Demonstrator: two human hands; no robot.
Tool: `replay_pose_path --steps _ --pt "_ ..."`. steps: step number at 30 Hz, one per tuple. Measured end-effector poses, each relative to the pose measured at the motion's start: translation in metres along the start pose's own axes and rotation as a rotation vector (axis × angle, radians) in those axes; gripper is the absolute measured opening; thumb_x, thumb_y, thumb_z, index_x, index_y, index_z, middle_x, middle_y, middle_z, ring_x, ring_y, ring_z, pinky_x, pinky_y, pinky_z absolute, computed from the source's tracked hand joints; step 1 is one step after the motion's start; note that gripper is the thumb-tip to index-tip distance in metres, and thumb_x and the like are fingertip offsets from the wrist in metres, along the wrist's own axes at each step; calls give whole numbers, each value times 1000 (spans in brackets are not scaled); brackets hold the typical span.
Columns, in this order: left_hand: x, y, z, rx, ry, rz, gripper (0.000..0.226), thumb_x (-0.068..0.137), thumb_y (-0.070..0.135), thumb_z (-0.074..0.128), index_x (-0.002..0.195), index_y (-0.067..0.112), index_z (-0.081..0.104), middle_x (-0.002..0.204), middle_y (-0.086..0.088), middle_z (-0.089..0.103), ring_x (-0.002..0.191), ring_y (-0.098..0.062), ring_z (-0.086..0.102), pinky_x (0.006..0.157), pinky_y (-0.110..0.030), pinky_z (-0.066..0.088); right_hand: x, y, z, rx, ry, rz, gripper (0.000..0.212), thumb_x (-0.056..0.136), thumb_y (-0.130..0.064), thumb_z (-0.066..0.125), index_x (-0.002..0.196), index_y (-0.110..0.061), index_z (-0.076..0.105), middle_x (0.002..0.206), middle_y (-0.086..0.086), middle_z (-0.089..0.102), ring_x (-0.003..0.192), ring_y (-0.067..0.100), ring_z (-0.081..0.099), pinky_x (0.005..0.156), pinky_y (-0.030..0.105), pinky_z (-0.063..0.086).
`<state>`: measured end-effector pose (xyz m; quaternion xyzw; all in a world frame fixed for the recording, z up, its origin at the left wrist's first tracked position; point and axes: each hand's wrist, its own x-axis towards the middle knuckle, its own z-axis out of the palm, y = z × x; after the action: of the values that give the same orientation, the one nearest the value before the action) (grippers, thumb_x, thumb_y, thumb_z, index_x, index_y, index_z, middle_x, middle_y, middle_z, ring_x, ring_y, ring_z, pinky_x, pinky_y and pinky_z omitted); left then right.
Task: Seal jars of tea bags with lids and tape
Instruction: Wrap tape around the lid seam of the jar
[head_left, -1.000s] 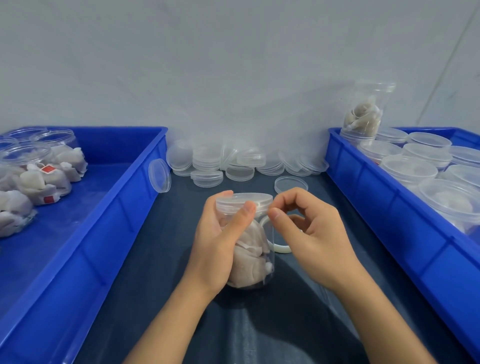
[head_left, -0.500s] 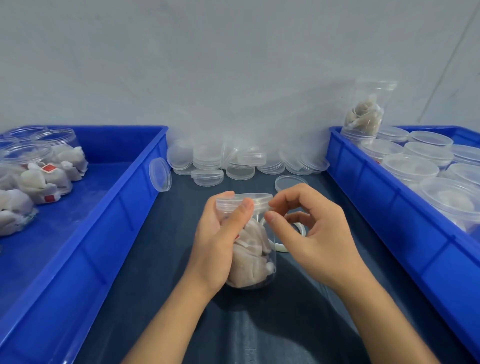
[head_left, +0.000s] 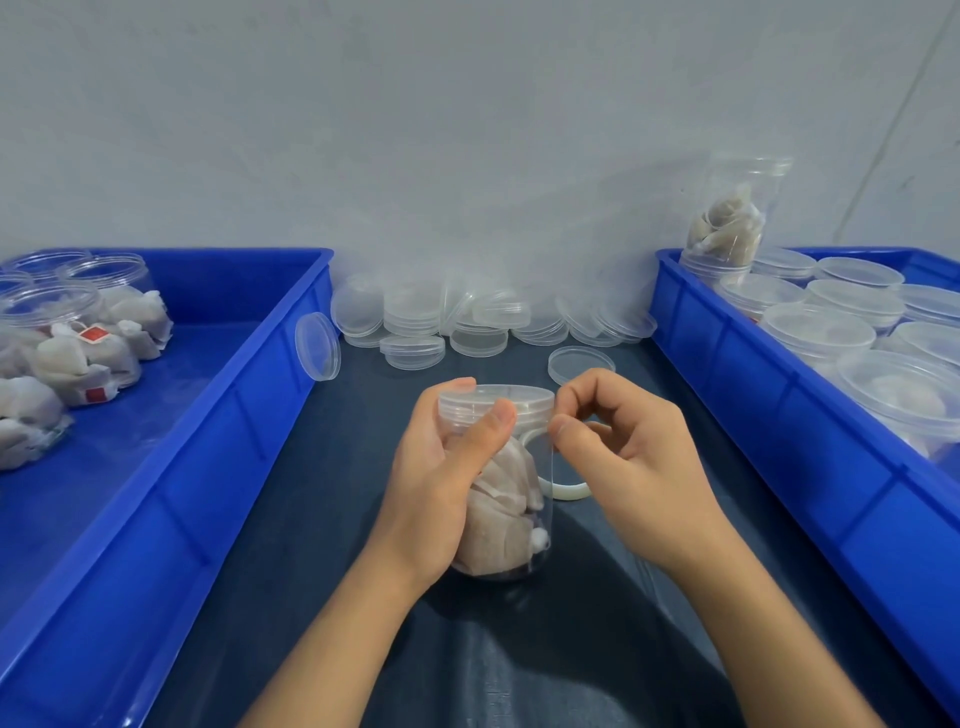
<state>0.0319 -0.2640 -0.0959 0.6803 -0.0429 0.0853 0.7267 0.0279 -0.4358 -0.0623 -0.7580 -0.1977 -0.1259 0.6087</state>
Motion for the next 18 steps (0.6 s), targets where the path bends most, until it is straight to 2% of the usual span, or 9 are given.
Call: replay_pose_path --steps 2,5,8,11,15,18 --pt "-1 0 0 1 0 5 82 68 71 73 136 27 59 116 7 77 112 -12 73 98 -33 54 0 -1 1 3 9 16 7 85 -12 59 80 -11 63 73 -5 61 70 12 56 65 19 46" --pt "-1 1 1 3 3 11 81 68 71 73 135 27 59 116 7 77 112 -12 73 99 -34 54 0 -3 2 -4 19 41 8 82 -13 56 79 -8 60 73 13 58 67 19 50 60 24 41" --pt "-2 1 1 11 11 22 79 69 71 72 134 28 60 115 9 77 110 -11 73 96 -32 55 1 -3 0 -27 11 96 11 82 -17 55 79 -7 60 76 18 56 67 20 48 63 30 42" --pt "-3 0 2 34 25 40 75 69 72 71 132 32 60 115 15 76 108 -4 72 90 -26 52 3 -4 -1 -62 3 146 14 82 -21 56 79 -9 62 76 16 59 68 15 49 66 36 46" --pt "-4 -1 3 52 52 71 74 71 71 72 134 34 57 117 19 75 111 -1 71 88 -17 53 6 -2 -3 -95 12 192 16 92 -12 62 76 -12 66 71 9 62 65 9 53 65 29 48" --pt "-4 -3 3 46 58 90 75 73 69 73 136 31 57 119 17 75 114 -2 70 89 -15 52 7 -1 -2 -84 25 217 15 90 -12 62 76 -10 68 63 -5 61 61 6 52 63 27 50"
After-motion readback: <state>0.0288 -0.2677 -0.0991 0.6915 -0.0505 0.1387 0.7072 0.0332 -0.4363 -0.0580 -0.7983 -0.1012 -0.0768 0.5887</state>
